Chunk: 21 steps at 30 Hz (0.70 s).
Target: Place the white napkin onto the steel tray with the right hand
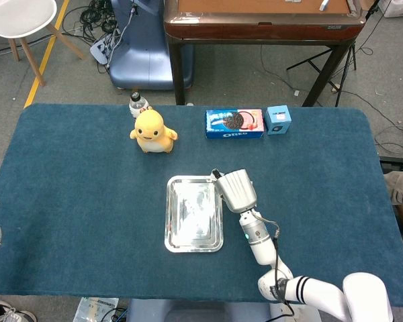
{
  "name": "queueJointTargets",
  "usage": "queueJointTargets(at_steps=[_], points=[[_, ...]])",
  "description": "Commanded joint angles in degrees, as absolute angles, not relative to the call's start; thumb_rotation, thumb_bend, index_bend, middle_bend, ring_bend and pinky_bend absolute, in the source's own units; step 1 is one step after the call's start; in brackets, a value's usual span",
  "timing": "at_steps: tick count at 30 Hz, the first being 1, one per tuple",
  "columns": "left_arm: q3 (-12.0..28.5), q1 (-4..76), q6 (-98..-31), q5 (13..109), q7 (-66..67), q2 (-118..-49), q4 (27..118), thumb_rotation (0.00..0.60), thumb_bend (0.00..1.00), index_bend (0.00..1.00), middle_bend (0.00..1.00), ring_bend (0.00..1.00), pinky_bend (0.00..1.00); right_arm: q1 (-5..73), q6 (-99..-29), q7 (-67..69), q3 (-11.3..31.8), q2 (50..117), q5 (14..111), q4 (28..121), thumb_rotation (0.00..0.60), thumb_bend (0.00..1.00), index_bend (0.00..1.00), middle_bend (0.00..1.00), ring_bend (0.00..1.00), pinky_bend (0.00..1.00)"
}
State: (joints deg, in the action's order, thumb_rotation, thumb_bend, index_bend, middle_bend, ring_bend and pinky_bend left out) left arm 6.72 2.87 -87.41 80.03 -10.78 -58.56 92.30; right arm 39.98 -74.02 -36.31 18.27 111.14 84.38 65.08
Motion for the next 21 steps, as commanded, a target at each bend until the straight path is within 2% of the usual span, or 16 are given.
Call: queueJointTargets(at_steps=[1,12,16,21], points=[[6.75,2.83,-87.43,80.02,-10.88,-58.5,92.24,0.6,0.48,0.21,0.28,0.22,0.36,41.71,-73.56,-37.0,19.16,111.86,84.45,64.28,0.6,0.45,0.6,1.0,1.0,1.0],[7.15,2.48,-87.36,79.18,-11.83,-57.74,92.05,0.6,0.48,0.22,0.28,0.22,0.36,47.14,-72.31,-37.34,20.2,114.09,84.93,61.83,0.6,0.45,0.6,1.0,1.0,1.0],[7.3,2.37,-87.07,78.59,-12.01,-57.45,92.12,0.6,0.48,0.26,0.28,0.22,0.36,49.18,-71.95,-36.24,19.71,114.87,86.05,60.07,0.6,0.45,0.6,1.0,1.0,1.0],[7.33,2.35,-86.95,78.56,-12.01,-57.33,92.24,0.6,0.48,0.27,0.28,0.22,0.36,51.45,-71.45,-35.04,19.18,116.15,87.08,57.94,0.6,0.45,0.61,1.0,1.0,1.0]])
